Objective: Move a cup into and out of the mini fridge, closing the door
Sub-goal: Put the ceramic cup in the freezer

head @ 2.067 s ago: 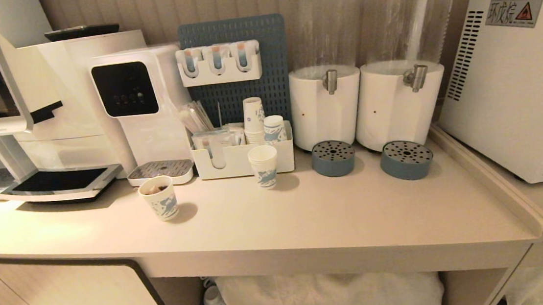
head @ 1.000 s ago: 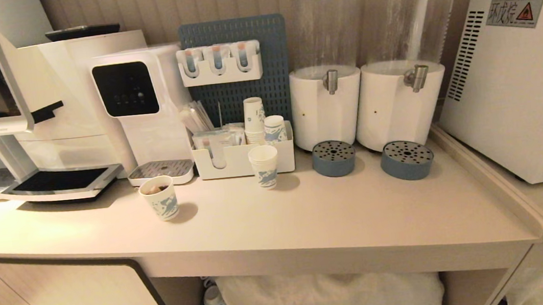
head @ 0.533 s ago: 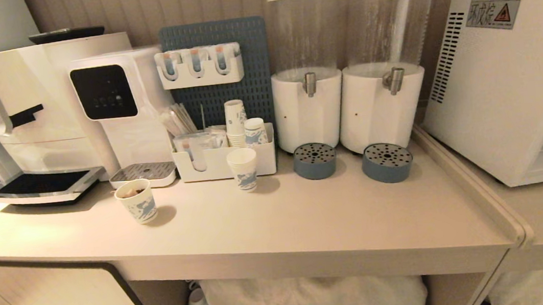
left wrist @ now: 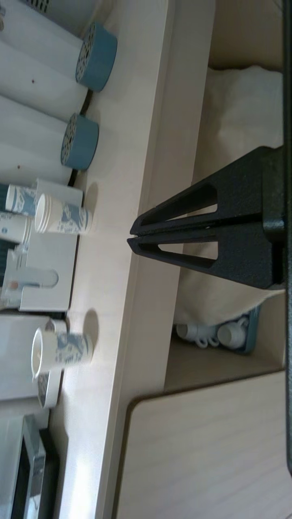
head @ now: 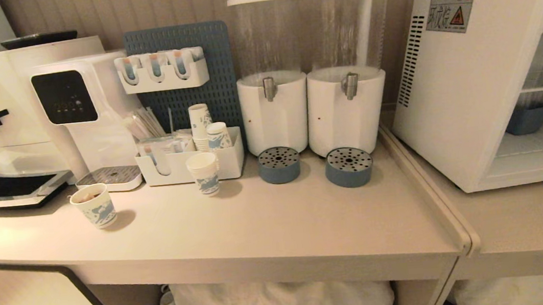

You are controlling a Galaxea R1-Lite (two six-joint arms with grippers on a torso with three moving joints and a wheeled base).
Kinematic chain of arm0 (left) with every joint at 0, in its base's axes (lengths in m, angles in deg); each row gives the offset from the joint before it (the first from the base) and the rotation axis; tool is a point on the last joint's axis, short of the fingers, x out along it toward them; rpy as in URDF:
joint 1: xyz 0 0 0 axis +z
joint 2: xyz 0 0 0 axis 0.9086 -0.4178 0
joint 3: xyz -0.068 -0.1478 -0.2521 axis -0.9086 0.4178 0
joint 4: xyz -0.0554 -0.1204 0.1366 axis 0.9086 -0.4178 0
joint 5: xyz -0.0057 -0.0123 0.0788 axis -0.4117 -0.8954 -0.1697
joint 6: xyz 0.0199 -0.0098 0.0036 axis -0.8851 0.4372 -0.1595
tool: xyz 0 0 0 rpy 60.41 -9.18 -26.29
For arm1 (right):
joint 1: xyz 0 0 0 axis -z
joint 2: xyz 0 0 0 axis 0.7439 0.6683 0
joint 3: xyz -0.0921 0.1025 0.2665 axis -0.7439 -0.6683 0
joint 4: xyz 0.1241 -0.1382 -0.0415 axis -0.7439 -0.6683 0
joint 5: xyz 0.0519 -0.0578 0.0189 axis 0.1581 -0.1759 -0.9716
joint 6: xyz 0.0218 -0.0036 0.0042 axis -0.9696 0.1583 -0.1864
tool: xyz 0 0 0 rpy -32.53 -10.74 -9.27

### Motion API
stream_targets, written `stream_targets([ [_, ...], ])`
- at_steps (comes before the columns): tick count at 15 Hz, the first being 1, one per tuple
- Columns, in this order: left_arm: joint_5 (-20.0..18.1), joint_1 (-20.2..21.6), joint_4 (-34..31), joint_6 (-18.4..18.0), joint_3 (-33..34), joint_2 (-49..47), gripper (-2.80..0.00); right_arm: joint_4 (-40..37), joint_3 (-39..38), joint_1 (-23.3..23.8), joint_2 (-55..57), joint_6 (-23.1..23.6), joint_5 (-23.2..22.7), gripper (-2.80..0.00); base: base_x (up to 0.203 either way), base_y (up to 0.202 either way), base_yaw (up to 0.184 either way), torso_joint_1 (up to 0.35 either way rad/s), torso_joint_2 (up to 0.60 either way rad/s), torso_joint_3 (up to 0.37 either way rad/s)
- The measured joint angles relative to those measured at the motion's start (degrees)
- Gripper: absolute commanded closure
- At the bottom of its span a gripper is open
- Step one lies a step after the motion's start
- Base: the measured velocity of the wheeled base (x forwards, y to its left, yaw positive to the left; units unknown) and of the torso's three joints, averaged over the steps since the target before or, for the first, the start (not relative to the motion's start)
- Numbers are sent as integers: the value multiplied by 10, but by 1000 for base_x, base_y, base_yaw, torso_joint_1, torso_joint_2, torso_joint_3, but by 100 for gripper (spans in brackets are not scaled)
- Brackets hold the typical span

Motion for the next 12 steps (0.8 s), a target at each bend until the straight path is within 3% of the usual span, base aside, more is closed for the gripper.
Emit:
stream_targets([
  [7, 0, 0, 0, 2, 0, 0, 0, 1, 0, 0, 0, 0, 0, 0, 0, -176, 0, 1, 2, 2],
  [12, 0, 1, 0, 1, 0, 0, 0, 1, 0, 0, 0, 1, 0, 0, 0, -10, -1, 0, 0, 0],
])
